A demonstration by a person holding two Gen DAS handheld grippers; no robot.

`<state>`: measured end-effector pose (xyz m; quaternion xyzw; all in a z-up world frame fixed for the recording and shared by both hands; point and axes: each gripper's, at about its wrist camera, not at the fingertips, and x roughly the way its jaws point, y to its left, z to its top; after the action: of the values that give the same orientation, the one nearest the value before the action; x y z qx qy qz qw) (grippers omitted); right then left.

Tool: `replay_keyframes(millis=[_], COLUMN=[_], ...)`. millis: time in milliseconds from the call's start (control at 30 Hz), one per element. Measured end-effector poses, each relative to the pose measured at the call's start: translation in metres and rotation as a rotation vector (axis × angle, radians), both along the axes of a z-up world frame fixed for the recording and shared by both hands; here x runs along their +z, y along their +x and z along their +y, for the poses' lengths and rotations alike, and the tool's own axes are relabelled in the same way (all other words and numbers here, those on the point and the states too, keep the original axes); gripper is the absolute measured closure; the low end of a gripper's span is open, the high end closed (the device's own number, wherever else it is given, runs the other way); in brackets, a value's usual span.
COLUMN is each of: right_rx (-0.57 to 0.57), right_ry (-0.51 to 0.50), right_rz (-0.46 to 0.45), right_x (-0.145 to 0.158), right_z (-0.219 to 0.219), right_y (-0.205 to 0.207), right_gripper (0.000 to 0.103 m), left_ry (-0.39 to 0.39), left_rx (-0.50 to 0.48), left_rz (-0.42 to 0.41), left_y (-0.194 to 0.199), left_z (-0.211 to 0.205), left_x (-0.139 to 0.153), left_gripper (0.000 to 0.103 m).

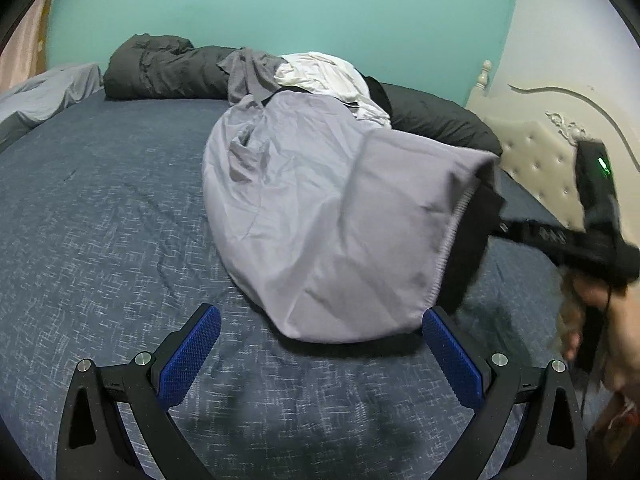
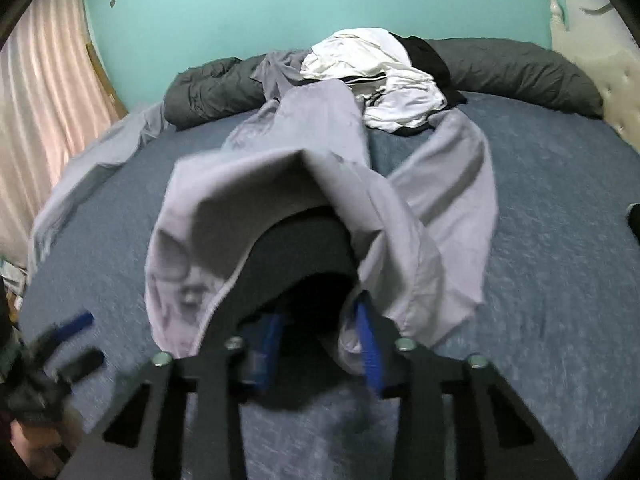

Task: Fold clothes
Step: 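Grasp the jacket hem with the left tool while the right tool holds its edge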

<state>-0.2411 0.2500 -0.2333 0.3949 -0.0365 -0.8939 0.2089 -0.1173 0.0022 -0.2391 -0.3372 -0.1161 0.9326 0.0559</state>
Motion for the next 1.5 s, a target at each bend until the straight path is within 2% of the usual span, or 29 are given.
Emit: replay_keyframes(millis=[67,167,300,467,600,767,833,1000,1100,1167,1233,1400,1500], right_rx=[0.020,0.062,0.086,0.130,0.165,0.166,0.147,0.100,0.058,0.055,0.056,0.083,0.086], right_ry=[-0.009,-0.005,-0.037,-0.044,-0.033,0.005,0.022,0.049,0.037,0.019,0.007,0.013,0.015], right_rz=[0.003,0.023,0.038,0.049,0.061,0.055,0.038,0.023,0.014,0.019,0.030,0.038,0.004], right_x=[0.005,0.016,0.032,0.046,0.046,0.036,0.027,0.013,0.010,0.011,0.012,0.008,-0.006], right_z=[-0.006,-0.020,-0.032,-0.047,-0.054,-0.046,-0.038,-0.021,-0.011,-0.005,0.000,0.001,0.000], right_y=[-0.008,-0.013,-0.021,-0.029,-0.026,-0.023,-0.022,-0.014,-0.010,-0.003,0.008,0.035,0.038], right_gripper=[0.092,0.098,0.099,0.099,0.100,0.099,0.099,0.099,0.092,0.076,0.071,0.070,0.070], left_ry=[0.009,0.047,0.069,0.062,0.080,0.036,0.027,0.013,0.007,0.003,0.013,0.049,0.049], left_rx=[-0.017,-0.023,-0.026,-0.046,-0.041,-0.043,-0.044,-0.061,-0.072,-0.076,-0.071,-0.049,-0.046], left_rz=[-0.001,-0.016,-0.056,-0.050,-0.068,-0.101,-0.116,-0.152,-0.156,-0.154,-0.157,-0.160,-0.158], left_y=[-0.002,-0.007,-0.020,-0.028,-0.038,-0.050,-0.053,-0.061,-0.062,-0.062,-0.063,-0.065,-0.062], left_z=[0.003,0.006,0.014,0.031,0.035,0.042,0.042,0.041,0.041,0.040,0.035,0.025,0.025], left_x=[0.000,-0.005,-0.015,-0.017,-0.024,-0.038,-0.043,-0.051,-0.053,-0.052,-0.052,-0.051,-0.050], left_gripper=[0.000,0.000,0.000,0.000,0.000,0.001,0.003,0.029,0.032,0.036,0.038,0.040,0.040])
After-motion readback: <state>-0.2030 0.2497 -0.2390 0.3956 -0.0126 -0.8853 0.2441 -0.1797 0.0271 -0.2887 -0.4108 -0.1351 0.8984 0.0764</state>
